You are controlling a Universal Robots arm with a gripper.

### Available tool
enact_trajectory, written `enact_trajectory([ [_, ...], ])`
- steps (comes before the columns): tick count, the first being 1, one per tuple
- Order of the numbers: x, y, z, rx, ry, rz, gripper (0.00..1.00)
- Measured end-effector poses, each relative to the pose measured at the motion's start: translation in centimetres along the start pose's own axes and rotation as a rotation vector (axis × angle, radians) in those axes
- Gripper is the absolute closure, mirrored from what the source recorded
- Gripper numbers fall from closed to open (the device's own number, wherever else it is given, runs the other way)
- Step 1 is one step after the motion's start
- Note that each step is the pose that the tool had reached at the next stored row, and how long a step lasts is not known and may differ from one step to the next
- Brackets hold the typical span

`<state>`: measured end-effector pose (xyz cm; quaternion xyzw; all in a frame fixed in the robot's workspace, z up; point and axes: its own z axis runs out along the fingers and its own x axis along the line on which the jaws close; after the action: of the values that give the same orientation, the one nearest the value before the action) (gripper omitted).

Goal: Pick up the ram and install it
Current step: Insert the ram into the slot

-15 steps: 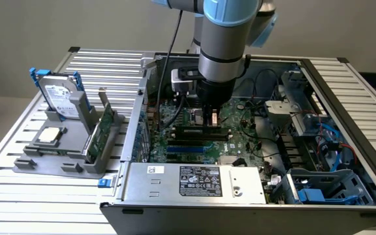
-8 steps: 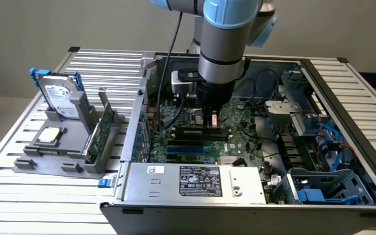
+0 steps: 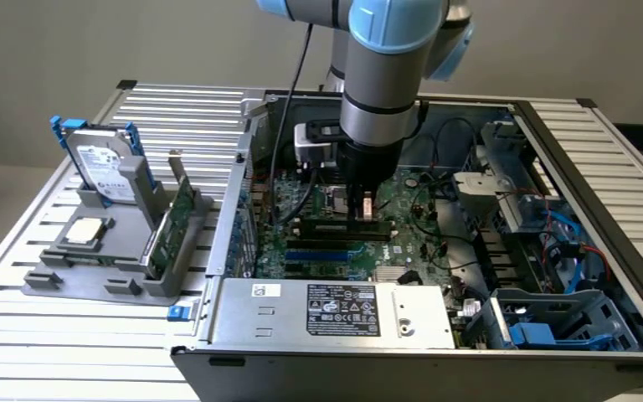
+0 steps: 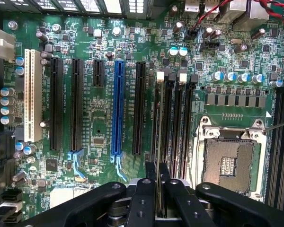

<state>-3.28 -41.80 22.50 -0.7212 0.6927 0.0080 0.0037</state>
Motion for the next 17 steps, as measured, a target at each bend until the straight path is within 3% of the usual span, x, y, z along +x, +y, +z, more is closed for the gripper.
enact_trajectory([
  [17, 0.0, -0.02, 0.33, 0.0001, -0.0002, 0.0, 0.86],
])
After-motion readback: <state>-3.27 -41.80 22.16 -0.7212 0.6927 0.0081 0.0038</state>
